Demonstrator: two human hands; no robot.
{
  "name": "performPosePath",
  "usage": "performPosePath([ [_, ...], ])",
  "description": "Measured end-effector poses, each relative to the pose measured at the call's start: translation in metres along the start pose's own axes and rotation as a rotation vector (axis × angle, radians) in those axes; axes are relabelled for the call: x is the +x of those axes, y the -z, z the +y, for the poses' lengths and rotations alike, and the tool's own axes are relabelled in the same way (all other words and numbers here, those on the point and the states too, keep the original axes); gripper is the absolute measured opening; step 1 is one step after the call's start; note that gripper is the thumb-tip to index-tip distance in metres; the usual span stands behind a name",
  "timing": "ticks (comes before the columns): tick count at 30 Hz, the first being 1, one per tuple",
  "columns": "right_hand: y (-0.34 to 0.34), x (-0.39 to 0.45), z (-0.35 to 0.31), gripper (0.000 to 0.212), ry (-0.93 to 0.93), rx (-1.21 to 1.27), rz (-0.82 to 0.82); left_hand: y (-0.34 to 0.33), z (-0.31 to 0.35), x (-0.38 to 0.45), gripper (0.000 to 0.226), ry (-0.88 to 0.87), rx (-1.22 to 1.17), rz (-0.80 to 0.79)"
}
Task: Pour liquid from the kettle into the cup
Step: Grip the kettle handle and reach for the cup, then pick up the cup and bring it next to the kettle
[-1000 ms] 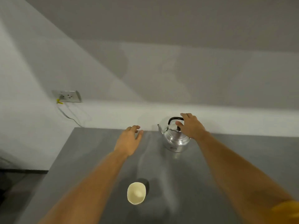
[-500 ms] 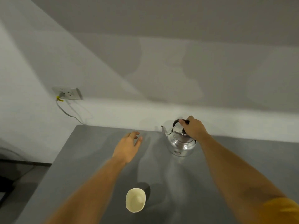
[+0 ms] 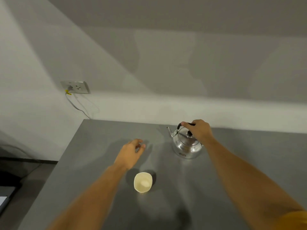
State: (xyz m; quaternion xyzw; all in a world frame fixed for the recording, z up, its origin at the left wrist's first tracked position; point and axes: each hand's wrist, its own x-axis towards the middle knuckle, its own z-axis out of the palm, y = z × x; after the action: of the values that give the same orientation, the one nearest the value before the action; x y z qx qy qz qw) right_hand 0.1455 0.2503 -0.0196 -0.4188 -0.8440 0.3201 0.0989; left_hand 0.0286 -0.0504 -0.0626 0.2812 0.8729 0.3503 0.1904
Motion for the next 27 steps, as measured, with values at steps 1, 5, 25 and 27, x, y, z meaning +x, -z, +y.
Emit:
performPosePath([
  [1, 0.001, -0.009, 0.001, 0.06, 0.007, -0.003, 0.003, -0.001, -0.004, -0.007, 0.041, 0.006, -0.01, -0.003],
  [5, 0.01, -0.042, 0.002, 0.059, 0.016, 0.031, 0.022, -0.004, -0.018, -0.035, 0.041, 0.038, -0.088, 0.017],
  [25, 0.027, -0.181, -0.017, 0.069, 0.171, -0.019, -0.062, -0.068, -0.046, -0.118, 0.068, 0.137, -0.333, -0.027],
  [27, 0.025, -0.188, -0.02, 0.066, 0.179, -0.044, -0.074, -0.07, -0.046, -0.118, 0.069, 0.139, -0.355, -0.019],
])
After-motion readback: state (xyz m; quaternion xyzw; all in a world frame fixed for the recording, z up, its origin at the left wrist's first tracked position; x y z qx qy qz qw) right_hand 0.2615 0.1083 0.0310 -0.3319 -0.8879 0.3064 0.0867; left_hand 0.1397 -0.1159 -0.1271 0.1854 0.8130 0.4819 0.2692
